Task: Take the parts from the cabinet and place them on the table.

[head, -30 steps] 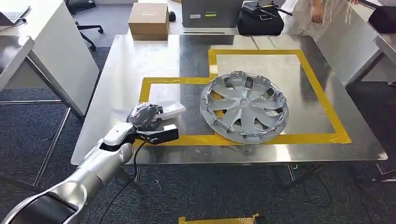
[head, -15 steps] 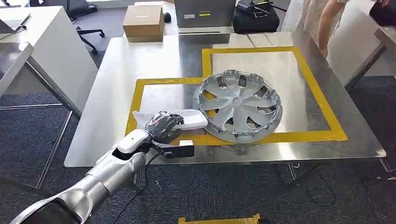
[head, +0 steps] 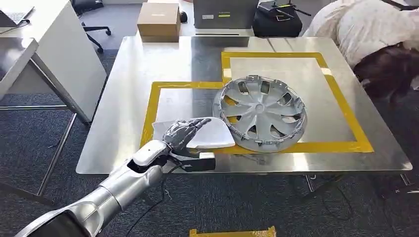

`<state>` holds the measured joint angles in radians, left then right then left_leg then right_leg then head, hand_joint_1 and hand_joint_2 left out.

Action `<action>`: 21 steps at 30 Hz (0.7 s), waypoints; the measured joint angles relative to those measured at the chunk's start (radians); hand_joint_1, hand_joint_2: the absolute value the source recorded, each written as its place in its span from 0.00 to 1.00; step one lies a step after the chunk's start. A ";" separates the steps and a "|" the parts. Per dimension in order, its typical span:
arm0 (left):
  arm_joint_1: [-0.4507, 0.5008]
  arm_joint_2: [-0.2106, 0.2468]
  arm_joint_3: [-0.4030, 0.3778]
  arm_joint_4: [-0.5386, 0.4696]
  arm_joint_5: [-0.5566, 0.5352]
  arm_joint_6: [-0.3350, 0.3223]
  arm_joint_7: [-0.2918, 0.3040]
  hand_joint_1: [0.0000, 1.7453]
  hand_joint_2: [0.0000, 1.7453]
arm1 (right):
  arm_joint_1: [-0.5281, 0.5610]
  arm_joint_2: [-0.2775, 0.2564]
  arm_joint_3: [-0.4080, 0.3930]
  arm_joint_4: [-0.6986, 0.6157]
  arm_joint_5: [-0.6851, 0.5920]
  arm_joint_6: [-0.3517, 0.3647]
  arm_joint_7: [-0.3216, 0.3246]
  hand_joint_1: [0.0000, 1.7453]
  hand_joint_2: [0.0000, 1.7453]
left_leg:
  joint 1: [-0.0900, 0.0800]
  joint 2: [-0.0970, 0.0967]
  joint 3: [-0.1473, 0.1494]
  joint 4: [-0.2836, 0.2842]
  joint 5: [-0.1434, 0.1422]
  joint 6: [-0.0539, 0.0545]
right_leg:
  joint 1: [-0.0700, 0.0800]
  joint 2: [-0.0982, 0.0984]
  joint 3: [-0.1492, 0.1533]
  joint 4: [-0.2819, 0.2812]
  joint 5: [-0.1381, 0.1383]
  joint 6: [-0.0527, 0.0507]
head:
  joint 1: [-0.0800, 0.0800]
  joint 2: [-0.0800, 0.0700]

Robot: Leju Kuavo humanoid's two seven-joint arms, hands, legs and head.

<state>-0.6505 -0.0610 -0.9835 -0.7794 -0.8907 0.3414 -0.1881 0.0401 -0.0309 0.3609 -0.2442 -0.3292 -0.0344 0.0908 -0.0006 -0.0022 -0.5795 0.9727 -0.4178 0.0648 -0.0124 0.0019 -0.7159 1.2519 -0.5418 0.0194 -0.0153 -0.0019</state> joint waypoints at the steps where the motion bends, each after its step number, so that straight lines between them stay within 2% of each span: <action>1: 0.002 0.000 -0.004 0.000 0.001 0.000 0.006 0.00 0.00 | 0.010 -0.005 0.000 -0.006 -0.006 -0.008 0.010 0.00 0.00 | 0.000 0.000 -0.001 0.001 0.000 0.000 | -0.002 0.000 -0.031 0.062 -0.014 0.006 | 0.001 0.000; 2: 0.003 0.000 -0.008 0.000 0.001 0.000 0.011 0.00 0.00 | 0.020 -0.008 0.001 -0.015 -0.012 -0.015 0.020 0.00 0.00 | 0.001 0.000 0.000 0.001 0.000 0.000 | -0.006 0.000 -0.032 0.061 -0.006 0.015 | 0.001 0.000; 3: 0.003 0.000 -0.010 -0.002 0.002 -0.002 0.019 0.00 0.00 | 0.029 -0.012 0.003 -0.028 -0.020 -0.024 0.030 0.00 0.00 | 0.001 -0.002 0.000 0.003 -0.001 -0.001 | -0.010 -0.001 -0.006 0.009 0.018 0.028 | 0.001 0.000; 5: 0.002 0.000 -0.011 -0.010 0.004 -0.004 0.028 0.00 0.00 | 0.040 -0.021 0.008 -0.053 -0.028 -0.034 0.041 0.00 0.00 | 0.003 -0.003 0.000 0.010 -0.006 -0.008 | -0.018 -0.003 0.085 -0.171 0.084 0.050 | 0.001 0.000; 6: 0.000 -0.001 -0.012 -0.014 0.012 -0.012 0.033 0.00 0.00 | 0.042 -0.024 0.011 -0.065 -0.033 -0.040 0.045 0.00 0.00 | 0.001 -0.003 -0.003 0.017 -0.011 -0.015 | -0.021 -0.006 0.128 -0.255 0.103 0.052 | 0.002 0.000; 7: -0.001 -0.001 -0.012 -0.017 0.019 -0.020 0.038 0.00 0.00 | 0.045 -0.027 0.014 -0.074 -0.038 -0.045 0.051 0.00 0.00 | -0.007 -0.003 -0.008 0.025 -0.016 -0.022 | -0.013 0.000 0.134 -0.258 0.103 0.040 | 0.002 0.000; 8: -0.001 -0.001 -0.013 -0.018 0.023 -0.026 0.040 0.00 0.00 | 0.049 -0.029 0.017 -0.085 -0.041 -0.050 0.055 0.00 0.00 | -0.006 -0.002 -0.008 0.025 -0.016 -0.024 | -0.015 -0.001 0.131 -0.256 0.105 0.032 | -0.001 0.000; 10: 0.000 0.001 -0.013 -0.025 0.054 -0.037 0.043 0.00 0.00 | 0.063 -0.034 0.023 -0.109 -0.053 -0.057 0.067 0.00 0.00 | -0.003 -0.002 -0.008 0.025 -0.015 -0.026 | -0.011 0.000 0.130 -0.254 0.104 0.025 | 0.000 0.000; 11: 0.000 0.001 -0.008 -0.030 0.093 -0.048 0.041 0.00 0.00 | 0.070 -0.036 0.025 -0.122 -0.060 -0.064 0.077 0.00 0.00 | 0.000 -0.002 -0.009 0.030 -0.020 -0.032 | -0.021 0.000 0.132 -0.258 0.107 0.016 | 0.000 0.000; 12: 0.006 0.001 0.003 -0.042 0.149 -0.070 0.035 0.00 0.00 | 0.079 -0.039 0.028 -0.139 -0.073 -0.069 0.089 0.00 0.00 | 0.003 -0.001 -0.021 0.046 -0.036 -0.039 | -0.023 0.000 0.134 -0.258 0.107 0.011 | 0.000 0.000; 13: 0.015 0.002 0.020 -0.062 0.225 -0.101 0.030 0.00 0.00 | 0.089 -0.047 0.036 -0.160 -0.091 -0.077 0.104 0.00 0.00 | 0.004 0.000 -0.042 0.097 -0.072 -0.045 | -0.023 0.000 0.134 -0.258 0.107 0.004 | -0.003 0.000; 15: 0.045 0.005 0.060 -0.123 0.363 -0.150 0.029 0.00 0.00 | 0.107 -0.062 0.058 -0.202 -0.127 -0.091 0.128 0.00 0.00 | 0.007 0.000 -0.120 0.268 -0.152 -0.053 | -0.021 0.000 0.133 -0.258 0.104 -0.001 | -0.002 0.000; 16: 0.056 0.007 0.071 -0.142 0.385 -0.160 0.032 0.00 0.00 | 0.114 -0.068 0.067 -0.213 -0.135 -0.095 0.132 0.00 0.00 | 0.008 0.000 -0.151 0.334 -0.172 -0.055 | -0.019 0.000 0.134 -0.258 0.104 -0.001 | -0.002 0.000; 17: 0.064 0.008 0.080 -0.158 0.391 -0.166 0.035 0.00 0.00 | 0.121 -0.073 0.072 -0.223 -0.139 -0.096 0.134 0.00 0.00 | 0.010 0.000 -0.163 0.355 -0.167 -0.055 | -0.018 0.000 0.134 -0.257 0.103 -0.001 | -0.002 0.000; 18: 0.070 0.011 0.088 -0.173 0.396 -0.169 0.036 0.00 0.00 | 0.126 -0.077 0.078 -0.235 -0.142 -0.097 0.136 0.00 0.00 | 0.010 0.000 -0.149 0.323 -0.139 -0.052 | -0.017 0.000 0.135 -0.257 0.103 -0.001 | -0.002 0.000; 19: 0.073 0.013 0.095 -0.185 0.398 -0.169 0.036 0.00 0.00 | 0.129 -0.079 0.082 -0.243 -0.143 -0.097 0.137 0.00 0.00 | 0.010 0.000 -0.119 0.260 -0.103 -0.048 | -0.016 0.002 0.137 -0.258 0.103 -0.001 | -0.002 0.000; 21: 0.074 0.014 0.106 -0.211 0.399 -0.170 0.036 0.00 0.00 | 0.130 -0.082 0.092 -0.259 -0.144 -0.098 0.138 0.00 0.00 | 0.007 -0.001 -0.025 0.075 -0.019 -0.028 | -0.013 0.005 0.141 -0.258 0.103 -0.001 | -0.003 0.000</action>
<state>-0.5765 -0.0469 -0.8774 -0.9900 -0.4921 0.1713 -0.1522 0.1705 -0.1133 0.4528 -0.5028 -0.4730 -0.1320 0.2285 0.0069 -0.0029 -0.6046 1.0477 -0.4368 0.0365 -0.0251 0.0069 -0.5748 0.9939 -0.4390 0.0188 -0.0179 -0.0019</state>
